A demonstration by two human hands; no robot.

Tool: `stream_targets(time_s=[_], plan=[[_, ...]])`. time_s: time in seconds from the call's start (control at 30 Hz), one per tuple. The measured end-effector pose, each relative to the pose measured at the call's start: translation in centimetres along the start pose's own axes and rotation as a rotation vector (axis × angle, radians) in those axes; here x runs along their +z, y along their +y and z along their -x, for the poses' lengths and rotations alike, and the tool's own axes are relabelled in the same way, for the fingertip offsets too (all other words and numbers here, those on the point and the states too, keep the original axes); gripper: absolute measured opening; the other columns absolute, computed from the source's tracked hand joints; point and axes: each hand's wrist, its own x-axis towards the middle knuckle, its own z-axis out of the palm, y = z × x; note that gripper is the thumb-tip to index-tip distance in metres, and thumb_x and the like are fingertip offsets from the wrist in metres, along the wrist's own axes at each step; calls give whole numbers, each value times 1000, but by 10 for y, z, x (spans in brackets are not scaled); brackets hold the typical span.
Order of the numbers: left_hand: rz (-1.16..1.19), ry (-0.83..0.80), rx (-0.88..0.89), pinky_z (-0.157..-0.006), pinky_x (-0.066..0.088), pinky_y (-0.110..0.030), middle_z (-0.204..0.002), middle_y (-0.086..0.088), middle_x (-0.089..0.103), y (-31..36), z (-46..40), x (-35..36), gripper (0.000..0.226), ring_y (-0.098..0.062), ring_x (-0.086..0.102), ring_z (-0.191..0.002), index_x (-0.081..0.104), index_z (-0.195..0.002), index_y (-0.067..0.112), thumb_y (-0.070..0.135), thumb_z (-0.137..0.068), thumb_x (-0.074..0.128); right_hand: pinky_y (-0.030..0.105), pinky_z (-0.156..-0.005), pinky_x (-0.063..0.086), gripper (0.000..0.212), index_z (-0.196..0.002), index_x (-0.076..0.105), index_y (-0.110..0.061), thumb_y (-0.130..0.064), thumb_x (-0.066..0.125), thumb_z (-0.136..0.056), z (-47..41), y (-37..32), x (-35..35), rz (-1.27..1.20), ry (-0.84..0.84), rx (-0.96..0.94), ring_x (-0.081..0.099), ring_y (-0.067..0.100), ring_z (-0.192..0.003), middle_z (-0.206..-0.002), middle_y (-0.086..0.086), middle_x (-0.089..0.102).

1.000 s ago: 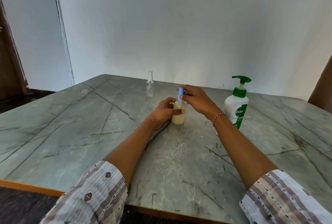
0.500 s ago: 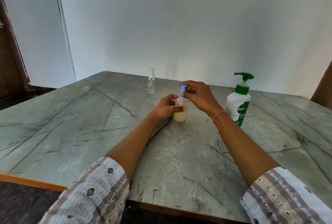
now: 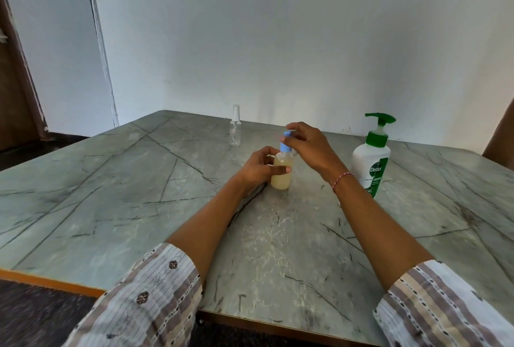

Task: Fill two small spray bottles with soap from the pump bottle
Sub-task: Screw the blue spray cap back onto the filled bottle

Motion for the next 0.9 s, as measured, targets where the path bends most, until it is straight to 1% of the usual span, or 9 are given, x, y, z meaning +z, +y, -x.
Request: stream_targets(time_s=[0.1, 0.2, 0.3, 0.37, 0.5, 0.6, 0.7, 0.8, 0.9], plan=[[9, 4, -11, -91, 47, -45, -113, -21, 54, 0, 0, 1, 34, -30, 55, -101, 49, -108, 6, 0, -80, 66, 20, -87, 49, 33, -119, 58, -5, -2, 60, -86, 0, 3, -8, -154, -105, 5, 63, 18, -104, -115, 13, 65], [8, 17, -8, -92, 47, -46, -113, -21, 55, 0, 0, 2, 34, -30, 56, -102, 50, -109, 5, 1, -79, 67, 8, -72, 49, 32, -106, 66, -5, -10, 74, -75, 3, 3, -2, -8, 80, -74, 66, 15, -88, -101, 11, 70], [-11, 15, 8, -89, 48, -43, -114, -21, 56, -1, 0, 1, 42, -29, 56, -102, 50, -117, 4, 3, -79, 68, 21, -71, 50, 35, -100, 65, -7, -20, 79, -71, 5, 2, 8, 145, 171, -111, 62, 17, -81, -92, 8, 67], [-2, 9, 17, -84, 49, -39, -113, -20, 56, 0, 1, 1, 40, -27, 57, -100, 51, -115, 6, 3, -79, 68, 23, -79, 48, 38, -111, 59, -9, -21, 73, -78, 5, 0, 7, 98, 67, -60, 60, 17, -91, -101, 6, 63], [10, 2, -4, -87, 48, -45, -111, -21, 55, -2, -1, 0, 33, -30, 56, -100, 50, -106, 7, 2, -79, 68, 22, -90, 49, 37, -124, 52, 0, 5, 54, -87, 4, 0, -5, -196, -124, -23, 60, 19, -107, -118, 16, 62], [18, 4, 10, -79, 50, -37, -108, -18, 56, -2, -1, 0, 33, -28, 56, -97, 52, -105, 9, 2, -78, 69, 18, -80, 52, 31, -108, 64, -3, -5, 72, -77, 4, 2, 0, -47, 76, -83, 66, 18, -90, -102, 14, 69], [-5, 0, 20, -83, 50, -35, -114, -18, 56, -1, 0, 2, 44, -29, 57, -104, 51, -117, 10, 4, -78, 70, 17, -66, 46, 29, -96, 64, -8, -19, 78, -72, 4, 4, 12, 174, 196, -137, 58, 13, -76, -91, 7, 67], [-22, 2, 6, -90, 48, -44, -121, -22, 55, -1, 0, 3, 45, -35, 55, -112, 50, -119, 9, 5, -79, 69, 20, -79, 42, 42, -120, 56, -13, -24, 69, -82, 3, 7, 13, 146, 91, -124, 53, 11, -94, -110, 0, 58], [-22, -11, -17, -94, 47, -50, -122, -24, 54, 0, 0, 2, 37, -38, 54, -113, 49, -112, 6, 4, -80, 67, 21, -90, 46, 40, -127, 52, -9, -7, 58, -88, 3, 5, 1, -69, -51, -35, 59, 19, -109, -119, 8, 61]])
